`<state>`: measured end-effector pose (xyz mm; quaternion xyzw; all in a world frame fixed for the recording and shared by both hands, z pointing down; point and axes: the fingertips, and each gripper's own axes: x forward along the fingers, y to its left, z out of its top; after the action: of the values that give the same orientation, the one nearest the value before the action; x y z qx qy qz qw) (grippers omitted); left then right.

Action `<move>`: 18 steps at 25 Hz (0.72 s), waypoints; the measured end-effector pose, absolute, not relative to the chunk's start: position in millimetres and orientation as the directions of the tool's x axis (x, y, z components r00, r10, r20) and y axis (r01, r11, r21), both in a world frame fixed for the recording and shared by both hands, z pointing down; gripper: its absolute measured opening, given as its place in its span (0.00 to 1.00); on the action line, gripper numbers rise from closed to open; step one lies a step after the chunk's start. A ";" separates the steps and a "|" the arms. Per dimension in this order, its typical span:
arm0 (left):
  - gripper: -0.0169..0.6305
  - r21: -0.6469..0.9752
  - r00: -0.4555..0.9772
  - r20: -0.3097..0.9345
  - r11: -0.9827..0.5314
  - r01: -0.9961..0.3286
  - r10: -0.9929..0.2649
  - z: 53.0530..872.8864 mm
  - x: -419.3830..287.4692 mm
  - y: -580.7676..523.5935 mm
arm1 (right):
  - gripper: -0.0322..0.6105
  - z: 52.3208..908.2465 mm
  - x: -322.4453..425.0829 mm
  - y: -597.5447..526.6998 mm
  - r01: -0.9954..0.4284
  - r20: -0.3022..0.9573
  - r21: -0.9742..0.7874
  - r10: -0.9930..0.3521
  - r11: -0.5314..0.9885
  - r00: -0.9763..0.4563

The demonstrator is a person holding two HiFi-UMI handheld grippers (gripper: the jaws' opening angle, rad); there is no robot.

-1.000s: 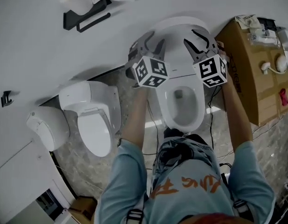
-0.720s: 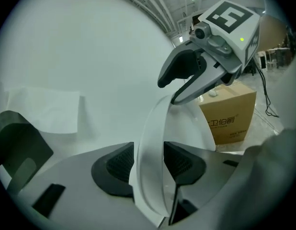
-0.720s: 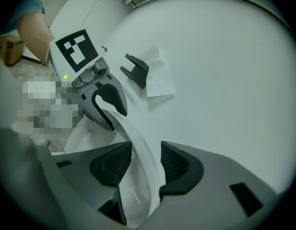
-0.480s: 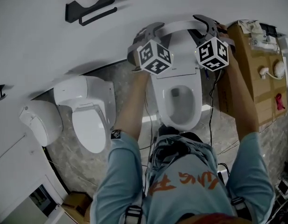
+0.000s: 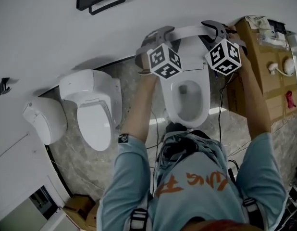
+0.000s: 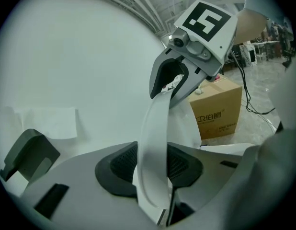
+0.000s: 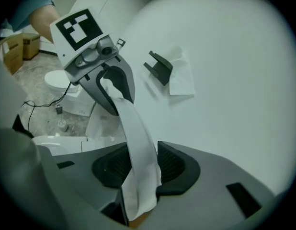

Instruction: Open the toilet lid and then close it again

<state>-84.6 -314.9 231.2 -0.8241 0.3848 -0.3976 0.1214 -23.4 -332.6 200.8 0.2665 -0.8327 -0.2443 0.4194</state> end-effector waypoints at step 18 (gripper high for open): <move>0.30 -0.526 0.296 0.703 -0.753 -0.396 -0.647 285.7 -43.4 -136.2 | 0.34 254.8 9.6 -127.6 0.139 0.777 0.426 -0.283 0.894 -0.563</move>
<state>-43.4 -136.2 285.7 -0.7948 0.3280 -0.4945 0.1271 9.6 -127.6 254.8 0.0419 -0.8546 -0.2265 0.4655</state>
